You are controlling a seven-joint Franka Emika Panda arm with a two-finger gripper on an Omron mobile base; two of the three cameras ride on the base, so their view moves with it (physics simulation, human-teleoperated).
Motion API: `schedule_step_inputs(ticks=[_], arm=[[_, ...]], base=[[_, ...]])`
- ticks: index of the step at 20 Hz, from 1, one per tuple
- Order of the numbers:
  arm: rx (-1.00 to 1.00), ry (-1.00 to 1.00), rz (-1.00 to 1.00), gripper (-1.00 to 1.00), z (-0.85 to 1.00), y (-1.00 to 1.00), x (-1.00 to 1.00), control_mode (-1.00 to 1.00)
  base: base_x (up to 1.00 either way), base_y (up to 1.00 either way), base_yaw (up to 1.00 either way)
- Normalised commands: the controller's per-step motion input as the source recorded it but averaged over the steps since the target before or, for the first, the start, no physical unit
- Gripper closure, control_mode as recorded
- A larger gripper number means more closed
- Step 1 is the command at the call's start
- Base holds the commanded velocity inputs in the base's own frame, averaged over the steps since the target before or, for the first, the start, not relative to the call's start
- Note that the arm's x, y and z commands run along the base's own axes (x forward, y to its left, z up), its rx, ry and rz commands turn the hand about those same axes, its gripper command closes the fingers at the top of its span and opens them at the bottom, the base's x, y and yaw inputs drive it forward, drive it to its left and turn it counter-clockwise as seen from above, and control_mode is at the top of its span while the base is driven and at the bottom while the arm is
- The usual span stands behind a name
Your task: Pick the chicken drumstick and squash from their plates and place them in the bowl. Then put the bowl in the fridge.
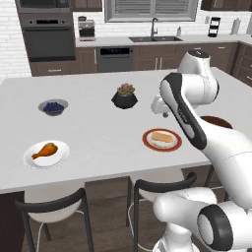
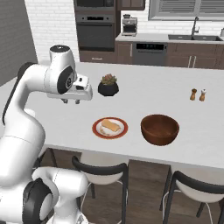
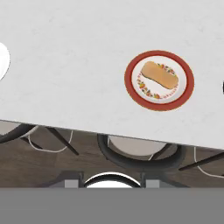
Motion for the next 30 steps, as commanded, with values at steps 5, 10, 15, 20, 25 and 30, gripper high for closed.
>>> schedule_step_inputs(ticks=[5, 10, 15, 20, 25, 30], arm=[[0.00, 0.03, 0.04, -1.00, -0.12, -0.05, 0.00, -1.00], [-0.02, 0.00, 0.17, -1.00, -0.32, -0.32, -0.04, -1.00], [-0.04, 0.00, 0.18, -1.00, -0.45, -0.32, 0.06, -1.00], [-0.04, 0.07, 0.15, -1.00, -0.53, -0.32, 0.45, -1.00], [-0.03, 0.21, 0.10, -1.00, -0.55, -0.24, 0.90, -1.00], [0.00, 0.15, 0.03, -1.00, -0.50, -0.16, 1.00, -1.00]], base=[[0.00, 0.00, 0.00], [0.00, 0.00, 0.00], [0.00, 0.00, 0.00], [0.00, 0.00, 0.00], [0.00, 0.00, 0.00], [0.00, 0.00, 0.00]])
